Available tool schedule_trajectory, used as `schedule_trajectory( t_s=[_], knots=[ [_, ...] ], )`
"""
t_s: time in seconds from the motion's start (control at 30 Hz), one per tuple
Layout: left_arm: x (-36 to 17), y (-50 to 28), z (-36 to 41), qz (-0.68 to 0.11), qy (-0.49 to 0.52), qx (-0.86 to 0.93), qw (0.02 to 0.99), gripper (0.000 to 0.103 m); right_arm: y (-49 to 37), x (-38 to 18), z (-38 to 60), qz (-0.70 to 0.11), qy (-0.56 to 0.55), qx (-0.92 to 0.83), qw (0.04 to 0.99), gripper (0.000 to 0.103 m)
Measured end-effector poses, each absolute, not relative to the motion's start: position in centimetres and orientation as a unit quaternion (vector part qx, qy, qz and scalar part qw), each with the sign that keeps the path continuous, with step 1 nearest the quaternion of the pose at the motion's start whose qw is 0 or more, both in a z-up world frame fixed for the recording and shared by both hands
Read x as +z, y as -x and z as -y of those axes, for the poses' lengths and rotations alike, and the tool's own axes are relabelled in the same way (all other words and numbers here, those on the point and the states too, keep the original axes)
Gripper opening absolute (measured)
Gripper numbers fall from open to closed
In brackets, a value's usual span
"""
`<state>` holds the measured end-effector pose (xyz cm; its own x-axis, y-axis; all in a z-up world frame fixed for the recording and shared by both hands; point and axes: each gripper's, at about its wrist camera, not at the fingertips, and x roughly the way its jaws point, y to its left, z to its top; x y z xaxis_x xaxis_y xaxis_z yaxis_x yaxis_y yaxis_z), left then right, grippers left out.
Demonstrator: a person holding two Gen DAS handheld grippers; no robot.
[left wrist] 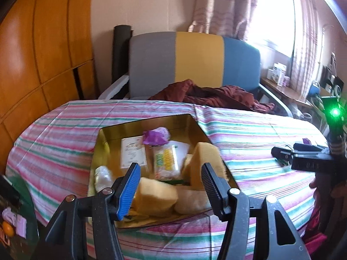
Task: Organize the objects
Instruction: 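Move both grippers back to the remaining items on the table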
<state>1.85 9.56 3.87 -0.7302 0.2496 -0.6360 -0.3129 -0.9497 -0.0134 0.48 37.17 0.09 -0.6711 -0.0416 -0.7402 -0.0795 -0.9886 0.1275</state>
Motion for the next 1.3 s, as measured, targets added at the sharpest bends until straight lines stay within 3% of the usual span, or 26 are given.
schedule_trajectory(
  t_s=[0.23,0.87,1.07,1.3],
  knots=[
    [4.2,-2.0,-13.2,-0.074,0.333,0.921,0.191,0.059,-1.6,0.1,-43.7,-0.09,0.409,0.905,0.079,0.103],
    [3.0,-2.6,-26.2,-0.15,0.336,0.864,0.343,0.059,-4.8,-2.6,-64.1,-0.231,0.41,0.843,0.261,0.103],
    [0.5,-2.1,-31.9,-0.171,0.355,0.824,0.409,0.059,-5.3,-6.1,-67.0,-0.305,0.432,0.808,0.26,0.103],
    [-2.5,-1.0,-39.0,-0.188,0.383,0.779,0.459,0.059,-5.1,-7.0,-67.1,-0.324,0.443,0.796,0.255,0.103]
  ],
)
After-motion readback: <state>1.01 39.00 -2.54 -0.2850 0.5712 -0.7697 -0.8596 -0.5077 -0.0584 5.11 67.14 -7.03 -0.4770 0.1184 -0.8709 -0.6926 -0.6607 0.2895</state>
